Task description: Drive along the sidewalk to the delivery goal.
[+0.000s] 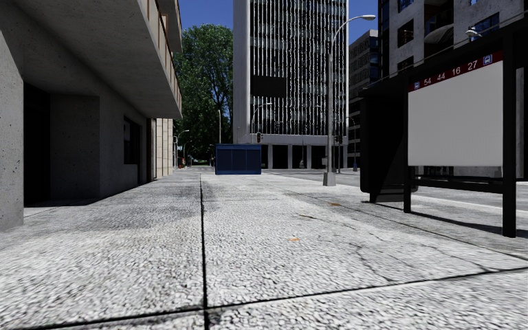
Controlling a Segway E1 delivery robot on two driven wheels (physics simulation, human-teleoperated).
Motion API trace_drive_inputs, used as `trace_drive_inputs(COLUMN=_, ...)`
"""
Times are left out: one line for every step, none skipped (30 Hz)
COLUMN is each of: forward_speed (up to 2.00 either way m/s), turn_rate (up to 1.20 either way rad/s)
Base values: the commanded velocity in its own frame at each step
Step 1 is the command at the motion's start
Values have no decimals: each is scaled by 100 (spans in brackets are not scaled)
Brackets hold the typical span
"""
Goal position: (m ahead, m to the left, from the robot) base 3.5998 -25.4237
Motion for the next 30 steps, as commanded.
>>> trace_drive_inputs(forward_speed=0, turn_rate=0)
trace_drive_inputs(forward_speed=0, turn_rate=0)
trace_drive_inputs(forward_speed=0, turn_rate=0)
trace_drive_inputs(forward_speed=0, turn_rate=0)
trace_drive_inputs(forward_speed=0, turn_rate=0)
trace_drive_inputs(forward_speed=0, turn_rate=0)
trace_drive_inputs(forward_speed=0, turn_rate=0)
trace_drive_inputs(forward_speed=0, turn_rate=0)
trace_drive_inputs(forward_speed=0, turn_rate=0)
trace_drive_inputs(forward_speed=0, turn_rate=0)
trace_drive_inputs(forward_speed=0, turn_rate=0)
trace_drive_inputs(forward_speed=0, turn_rate=0)
trace_drive_inputs(forward_speed=0, turn_rate=0)
trace_drive_inputs(forward_speed=0, turn_rate=0)
trace_drive_inputs(forward_speed=0, turn_rate=0)
trace_drive_inputs(forward_speed=0, turn_rate=0)
trace_drive_inputs(forward_speed=0, turn_rate=0)
trace_drive_inputs(forward_speed=0, turn_rate=0)
trace_drive_inputs(forward_speed=0, turn_rate=0)
trace_drive_inputs(forward_speed=0, turn_rate=0)
trace_drive_inputs(forward_speed=0, turn_rate=0)
trace_drive_inputs(forward_speed=0, turn_rate=0)
trace_drive_inputs(forward_speed=0, turn_rate=0)
trace_drive_inputs(forward_speed=0, turn_rate=0)
trace_drive_inputs(forward_speed=0, turn_rate=0)
trace_drive_inputs(forward_speed=0, turn_rate=0)
trace_drive_inputs(forward_speed=0, turn_rate=0)
trace_drive_inputs(forward_speed=0, turn_rate=0)
trace_drive_inputs(forward_speed=0, turn_rate=0)
trace_drive_inputs(forward_speed=0, turn_rate=0)
